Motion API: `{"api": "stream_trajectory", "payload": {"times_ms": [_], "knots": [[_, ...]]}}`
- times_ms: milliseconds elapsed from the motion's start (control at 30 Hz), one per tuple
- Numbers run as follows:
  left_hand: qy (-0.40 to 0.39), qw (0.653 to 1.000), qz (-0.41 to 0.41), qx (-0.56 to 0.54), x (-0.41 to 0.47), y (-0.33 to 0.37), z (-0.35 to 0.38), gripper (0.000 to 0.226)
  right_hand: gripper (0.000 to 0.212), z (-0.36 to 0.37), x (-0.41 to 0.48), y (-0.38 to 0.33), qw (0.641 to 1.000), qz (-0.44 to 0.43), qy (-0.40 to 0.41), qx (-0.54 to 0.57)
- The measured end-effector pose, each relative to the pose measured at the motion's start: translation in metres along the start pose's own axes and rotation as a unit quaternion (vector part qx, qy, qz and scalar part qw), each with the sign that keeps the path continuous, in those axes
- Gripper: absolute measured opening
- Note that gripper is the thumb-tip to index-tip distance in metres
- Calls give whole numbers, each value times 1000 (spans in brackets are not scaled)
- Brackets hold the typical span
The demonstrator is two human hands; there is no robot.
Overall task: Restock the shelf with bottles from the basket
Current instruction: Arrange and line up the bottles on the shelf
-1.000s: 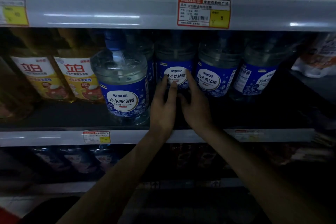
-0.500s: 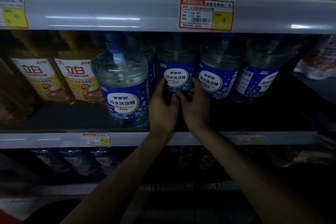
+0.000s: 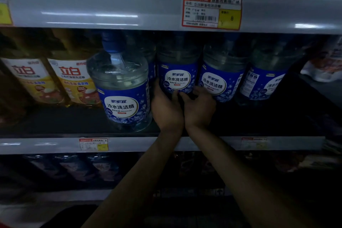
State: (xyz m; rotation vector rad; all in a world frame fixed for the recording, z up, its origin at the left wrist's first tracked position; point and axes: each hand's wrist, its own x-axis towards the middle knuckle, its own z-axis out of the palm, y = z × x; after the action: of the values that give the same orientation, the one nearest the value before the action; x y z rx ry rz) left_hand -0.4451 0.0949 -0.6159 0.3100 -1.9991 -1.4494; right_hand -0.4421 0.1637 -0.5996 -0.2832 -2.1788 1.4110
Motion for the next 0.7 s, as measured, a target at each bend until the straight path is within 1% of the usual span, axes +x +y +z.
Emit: {"api": "stream_trajectory", "payload": {"times_ms": [267, 467, 700], "knots": [[14, 1000, 10, -8, 2, -3, 5, 66, 24, 3, 2, 0, 1000, -13, 6, -24], [12, 1000, 0, -6, 2, 1, 4, 65, 20, 1, 2, -3, 999, -20, -6, -45], [24, 1000, -10, 4, 0, 8, 1, 58, 18, -3, 5, -3, 997, -26, -21, -66]]}}
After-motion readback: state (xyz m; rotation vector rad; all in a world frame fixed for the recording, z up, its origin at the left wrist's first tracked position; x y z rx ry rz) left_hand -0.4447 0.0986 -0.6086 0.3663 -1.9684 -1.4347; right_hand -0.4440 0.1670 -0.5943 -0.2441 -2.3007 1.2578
